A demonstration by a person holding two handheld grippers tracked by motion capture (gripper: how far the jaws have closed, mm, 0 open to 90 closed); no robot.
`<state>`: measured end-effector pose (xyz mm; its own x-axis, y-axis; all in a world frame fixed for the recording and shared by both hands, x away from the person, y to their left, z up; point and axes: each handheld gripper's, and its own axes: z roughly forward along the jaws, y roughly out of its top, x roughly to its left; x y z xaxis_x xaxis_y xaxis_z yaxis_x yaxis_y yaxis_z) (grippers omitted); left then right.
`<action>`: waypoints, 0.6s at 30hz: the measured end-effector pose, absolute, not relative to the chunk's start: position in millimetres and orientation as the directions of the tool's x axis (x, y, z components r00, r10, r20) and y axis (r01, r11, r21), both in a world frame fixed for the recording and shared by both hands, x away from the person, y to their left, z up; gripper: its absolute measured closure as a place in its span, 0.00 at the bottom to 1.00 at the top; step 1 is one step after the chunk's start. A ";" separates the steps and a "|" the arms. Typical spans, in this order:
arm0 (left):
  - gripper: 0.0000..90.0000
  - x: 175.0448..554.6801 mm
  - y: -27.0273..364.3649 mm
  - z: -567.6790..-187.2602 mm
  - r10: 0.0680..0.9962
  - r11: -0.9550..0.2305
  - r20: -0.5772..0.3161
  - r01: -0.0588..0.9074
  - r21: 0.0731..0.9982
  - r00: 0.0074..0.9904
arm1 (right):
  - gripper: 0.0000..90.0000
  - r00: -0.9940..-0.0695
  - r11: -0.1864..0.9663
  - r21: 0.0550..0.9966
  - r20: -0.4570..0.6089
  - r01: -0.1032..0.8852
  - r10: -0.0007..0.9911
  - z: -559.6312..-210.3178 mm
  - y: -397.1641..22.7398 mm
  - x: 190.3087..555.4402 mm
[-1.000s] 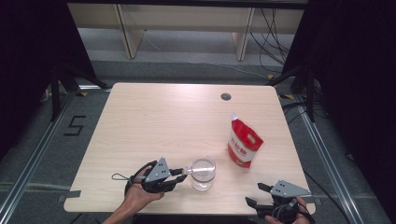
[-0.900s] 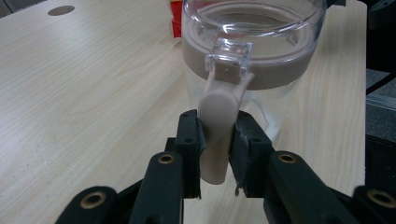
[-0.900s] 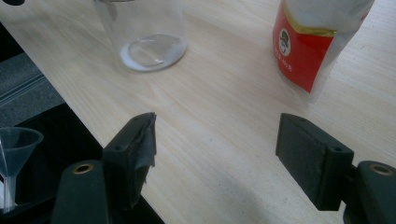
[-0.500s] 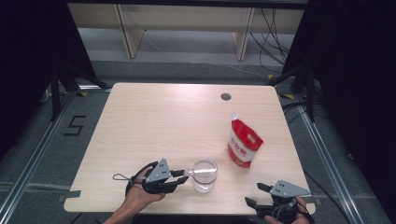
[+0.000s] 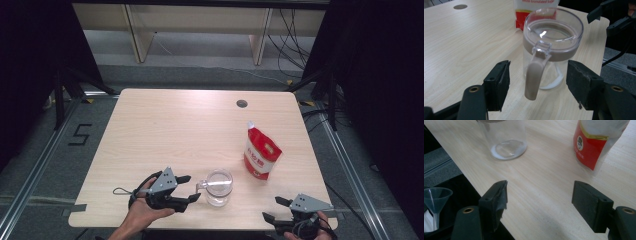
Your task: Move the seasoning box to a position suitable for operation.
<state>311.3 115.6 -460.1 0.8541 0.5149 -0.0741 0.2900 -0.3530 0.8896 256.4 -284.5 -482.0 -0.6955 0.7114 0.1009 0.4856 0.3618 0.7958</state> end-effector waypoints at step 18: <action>0.49 306.6 115.2 -452.1 0.539 -0.298 -0.111 0.312 0.902 0.835 | 0.33 -0.704 0.371 0.800 0.088 0.472 0.705 -482.9 -285.4 258.4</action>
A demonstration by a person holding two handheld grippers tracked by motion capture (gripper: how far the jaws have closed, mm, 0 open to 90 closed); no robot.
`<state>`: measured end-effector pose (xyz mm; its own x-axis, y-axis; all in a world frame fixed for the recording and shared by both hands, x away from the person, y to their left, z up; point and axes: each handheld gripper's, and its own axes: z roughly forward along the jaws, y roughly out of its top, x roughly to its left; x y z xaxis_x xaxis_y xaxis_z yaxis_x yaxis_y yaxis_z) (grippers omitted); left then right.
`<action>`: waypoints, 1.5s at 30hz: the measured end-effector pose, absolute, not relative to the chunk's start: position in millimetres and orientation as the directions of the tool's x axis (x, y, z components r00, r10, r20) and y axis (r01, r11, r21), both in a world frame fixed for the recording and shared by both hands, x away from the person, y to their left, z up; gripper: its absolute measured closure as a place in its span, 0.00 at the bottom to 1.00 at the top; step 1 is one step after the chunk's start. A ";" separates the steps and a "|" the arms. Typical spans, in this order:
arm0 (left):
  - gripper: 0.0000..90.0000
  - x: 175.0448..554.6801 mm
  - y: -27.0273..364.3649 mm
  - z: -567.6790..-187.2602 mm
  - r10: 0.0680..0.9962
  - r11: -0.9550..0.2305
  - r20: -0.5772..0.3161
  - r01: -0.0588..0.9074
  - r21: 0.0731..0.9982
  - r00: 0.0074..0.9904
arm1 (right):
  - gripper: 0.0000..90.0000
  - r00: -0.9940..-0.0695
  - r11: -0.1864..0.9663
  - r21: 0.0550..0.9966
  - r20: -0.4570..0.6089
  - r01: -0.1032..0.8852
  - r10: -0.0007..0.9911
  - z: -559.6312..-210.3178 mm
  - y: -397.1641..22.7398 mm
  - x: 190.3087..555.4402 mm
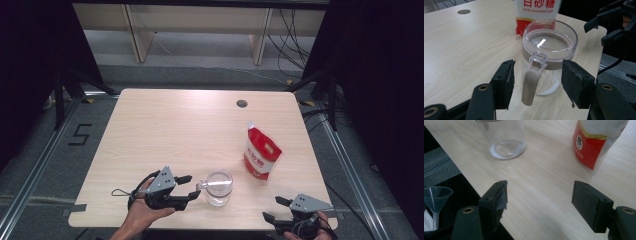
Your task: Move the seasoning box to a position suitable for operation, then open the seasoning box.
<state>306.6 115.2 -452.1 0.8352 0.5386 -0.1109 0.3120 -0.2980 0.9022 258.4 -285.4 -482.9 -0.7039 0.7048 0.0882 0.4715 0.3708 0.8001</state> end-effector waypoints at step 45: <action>0.99 314.1 97.6 -448.0 0.528 -0.313 -0.056 0.255 0.915 0.847 | 0.41 -0.729 0.384 0.824 0.051 0.416 0.683 -478.1 -272.8 262.6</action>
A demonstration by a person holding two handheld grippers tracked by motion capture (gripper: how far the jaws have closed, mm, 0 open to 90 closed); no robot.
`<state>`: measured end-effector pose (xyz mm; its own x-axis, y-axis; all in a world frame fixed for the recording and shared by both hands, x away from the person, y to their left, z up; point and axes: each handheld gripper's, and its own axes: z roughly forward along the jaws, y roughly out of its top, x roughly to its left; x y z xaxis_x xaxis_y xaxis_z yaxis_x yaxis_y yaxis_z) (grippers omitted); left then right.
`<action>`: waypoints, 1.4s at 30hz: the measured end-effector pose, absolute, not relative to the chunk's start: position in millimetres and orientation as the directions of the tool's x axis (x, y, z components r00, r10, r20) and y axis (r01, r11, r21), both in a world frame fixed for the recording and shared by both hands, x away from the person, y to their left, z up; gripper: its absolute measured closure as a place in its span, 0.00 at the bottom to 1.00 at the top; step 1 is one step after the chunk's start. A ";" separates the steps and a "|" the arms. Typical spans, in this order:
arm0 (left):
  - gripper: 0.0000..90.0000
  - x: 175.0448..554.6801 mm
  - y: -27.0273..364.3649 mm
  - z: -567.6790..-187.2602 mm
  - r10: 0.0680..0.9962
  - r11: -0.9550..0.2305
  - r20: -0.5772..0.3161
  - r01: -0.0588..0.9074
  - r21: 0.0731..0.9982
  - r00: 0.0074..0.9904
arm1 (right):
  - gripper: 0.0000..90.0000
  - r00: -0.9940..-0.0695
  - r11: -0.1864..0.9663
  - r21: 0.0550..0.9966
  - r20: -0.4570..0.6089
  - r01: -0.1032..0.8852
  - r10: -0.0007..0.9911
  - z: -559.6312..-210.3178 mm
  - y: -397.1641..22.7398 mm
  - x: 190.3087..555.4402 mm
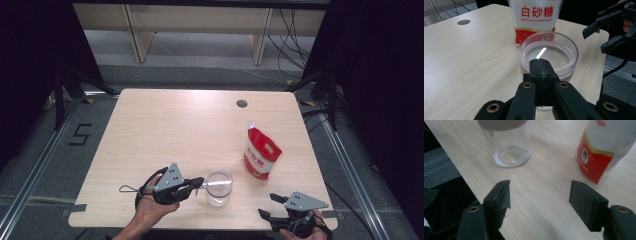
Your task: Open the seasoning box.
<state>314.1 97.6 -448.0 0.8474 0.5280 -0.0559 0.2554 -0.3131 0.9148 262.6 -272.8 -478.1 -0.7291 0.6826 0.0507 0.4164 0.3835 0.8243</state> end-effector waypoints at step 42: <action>0.99 314.1 102.4 -452.7 0.523 -0.291 -0.063 0.247 0.924 0.850 | 0.93 -0.818 0.376 0.904 -0.057 0.201 0.573 -464.5 -210.8 288.7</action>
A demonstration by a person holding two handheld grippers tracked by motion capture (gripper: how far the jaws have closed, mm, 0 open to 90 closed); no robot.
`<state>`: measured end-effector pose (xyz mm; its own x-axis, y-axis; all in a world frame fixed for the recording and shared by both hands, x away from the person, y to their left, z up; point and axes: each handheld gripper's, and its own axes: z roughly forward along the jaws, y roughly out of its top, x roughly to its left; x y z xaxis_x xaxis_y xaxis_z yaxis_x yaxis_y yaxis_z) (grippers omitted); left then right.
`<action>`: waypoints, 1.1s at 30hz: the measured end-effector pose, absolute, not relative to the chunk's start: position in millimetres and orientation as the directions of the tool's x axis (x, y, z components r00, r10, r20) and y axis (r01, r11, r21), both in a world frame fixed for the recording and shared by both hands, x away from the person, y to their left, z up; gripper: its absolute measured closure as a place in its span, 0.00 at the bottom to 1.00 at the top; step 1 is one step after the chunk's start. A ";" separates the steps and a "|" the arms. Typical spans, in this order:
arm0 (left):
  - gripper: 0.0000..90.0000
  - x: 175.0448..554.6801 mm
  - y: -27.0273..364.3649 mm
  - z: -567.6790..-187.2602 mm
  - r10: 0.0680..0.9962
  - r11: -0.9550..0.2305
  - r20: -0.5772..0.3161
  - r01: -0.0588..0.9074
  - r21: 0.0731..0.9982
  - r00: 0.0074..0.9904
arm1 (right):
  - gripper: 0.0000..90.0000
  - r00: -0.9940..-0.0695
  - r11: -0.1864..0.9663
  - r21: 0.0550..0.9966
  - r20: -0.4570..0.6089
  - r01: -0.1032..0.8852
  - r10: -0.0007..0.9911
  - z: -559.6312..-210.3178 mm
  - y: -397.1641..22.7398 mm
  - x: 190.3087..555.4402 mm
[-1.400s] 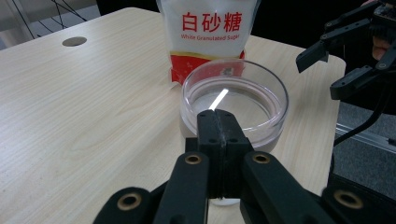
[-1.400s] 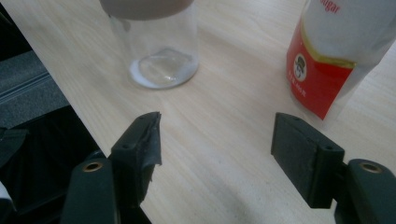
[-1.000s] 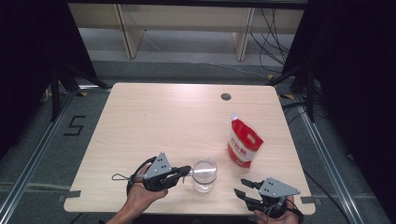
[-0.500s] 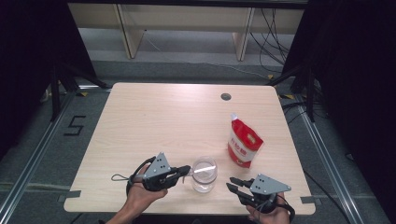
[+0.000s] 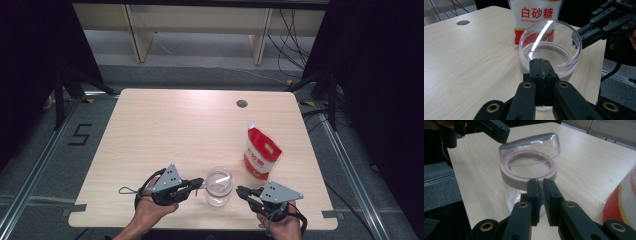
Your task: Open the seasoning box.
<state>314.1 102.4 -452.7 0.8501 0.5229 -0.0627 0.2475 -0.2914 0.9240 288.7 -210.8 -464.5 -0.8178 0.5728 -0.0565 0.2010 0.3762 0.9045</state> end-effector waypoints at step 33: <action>0.45 300.1 132.5 -465.3 0.529 -0.367 -0.063 0.296 0.882 0.846 | 0.96 -0.838 0.358 0.924 -0.087 0.134 0.539 -454.8 -180.6 295.4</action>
